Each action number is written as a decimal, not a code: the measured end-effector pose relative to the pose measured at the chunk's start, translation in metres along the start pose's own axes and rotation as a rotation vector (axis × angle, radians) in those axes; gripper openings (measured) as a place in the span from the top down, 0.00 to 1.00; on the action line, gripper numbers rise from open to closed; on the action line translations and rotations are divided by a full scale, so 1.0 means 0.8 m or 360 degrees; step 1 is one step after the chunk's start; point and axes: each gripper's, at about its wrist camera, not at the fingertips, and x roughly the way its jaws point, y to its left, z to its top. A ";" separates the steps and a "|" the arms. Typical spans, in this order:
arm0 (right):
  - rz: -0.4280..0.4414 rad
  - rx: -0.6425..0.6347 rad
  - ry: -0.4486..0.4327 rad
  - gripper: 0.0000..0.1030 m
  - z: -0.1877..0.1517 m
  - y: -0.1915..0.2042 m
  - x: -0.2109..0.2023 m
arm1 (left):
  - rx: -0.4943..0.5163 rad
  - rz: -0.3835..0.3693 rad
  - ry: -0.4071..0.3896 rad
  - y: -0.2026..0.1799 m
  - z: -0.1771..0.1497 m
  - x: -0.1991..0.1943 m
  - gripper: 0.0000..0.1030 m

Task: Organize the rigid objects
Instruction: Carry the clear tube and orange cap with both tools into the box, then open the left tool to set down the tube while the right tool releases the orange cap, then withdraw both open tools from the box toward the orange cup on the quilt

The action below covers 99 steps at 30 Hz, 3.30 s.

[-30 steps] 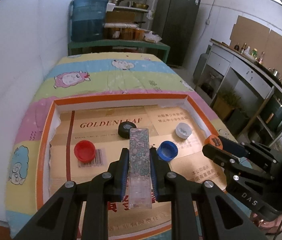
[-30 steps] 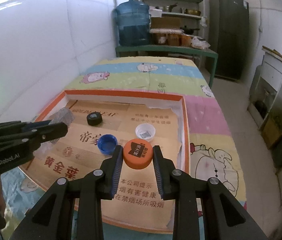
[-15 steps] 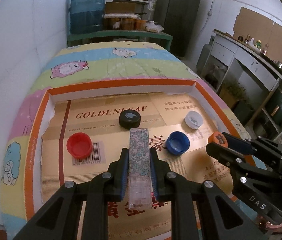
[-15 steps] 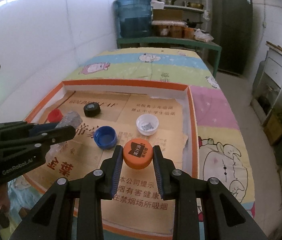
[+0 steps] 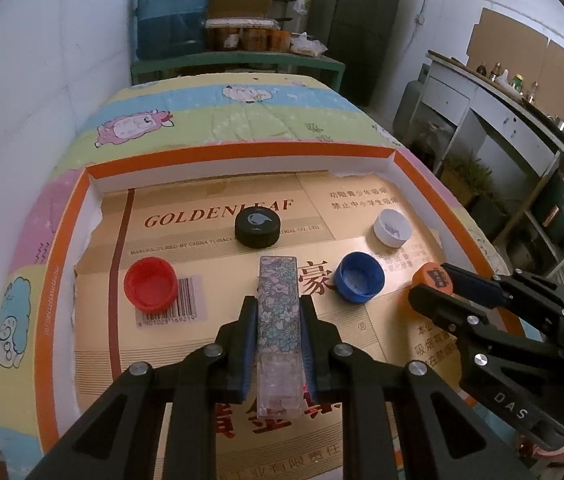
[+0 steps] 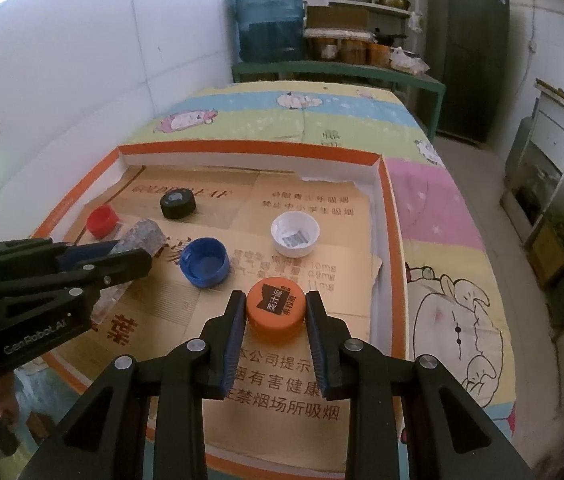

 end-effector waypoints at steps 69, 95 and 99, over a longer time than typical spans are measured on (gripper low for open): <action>-0.0049 -0.0079 -0.0181 0.63 -0.004 0.037 -0.111 | 0.0029 -0.0002 -0.0221 -0.013 -0.014 -0.122 0.58; -0.0030 -0.0101 -0.0207 0.60 -0.071 0.083 -0.193 | -0.0003 -0.0028 -0.0304 -0.006 -0.080 -0.200 0.58; -0.0025 -0.0107 -0.0190 0.47 -0.089 0.090 -0.202 | 0.0003 -0.0045 -0.0306 -0.008 -0.096 -0.208 0.44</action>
